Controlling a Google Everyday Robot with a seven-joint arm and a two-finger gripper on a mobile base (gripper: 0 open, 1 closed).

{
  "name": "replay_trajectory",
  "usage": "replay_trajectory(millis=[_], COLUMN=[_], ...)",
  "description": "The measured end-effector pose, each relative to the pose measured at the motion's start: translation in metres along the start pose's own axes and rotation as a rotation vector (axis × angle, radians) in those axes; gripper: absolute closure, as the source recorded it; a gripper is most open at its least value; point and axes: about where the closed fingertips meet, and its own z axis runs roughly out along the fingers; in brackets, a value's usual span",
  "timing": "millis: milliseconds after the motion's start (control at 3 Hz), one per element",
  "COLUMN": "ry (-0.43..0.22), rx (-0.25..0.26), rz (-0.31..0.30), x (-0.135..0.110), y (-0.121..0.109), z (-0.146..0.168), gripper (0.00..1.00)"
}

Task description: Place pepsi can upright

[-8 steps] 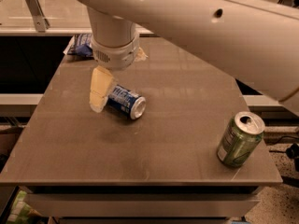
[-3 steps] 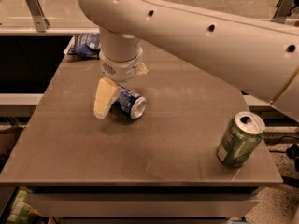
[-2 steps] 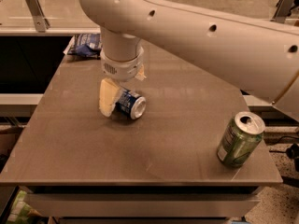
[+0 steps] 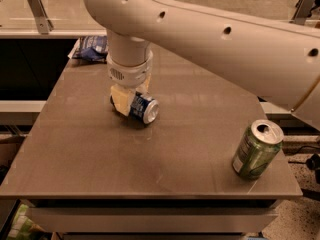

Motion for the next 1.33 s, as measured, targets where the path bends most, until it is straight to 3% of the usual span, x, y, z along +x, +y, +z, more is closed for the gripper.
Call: replay_trajectory(millis=[333, 667, 1333], ry=[-0.002, -0.003, -0.051], rx=[0.001, 0.002, 0.002], rz=[-0.001, -0.002, -0.02], x=[0.0, 0.0, -0.005], y=[0.0, 0.001, -0.007], z=[0.0, 0.0, -0.018], gripper=[0.87, 1.0, 1.0])
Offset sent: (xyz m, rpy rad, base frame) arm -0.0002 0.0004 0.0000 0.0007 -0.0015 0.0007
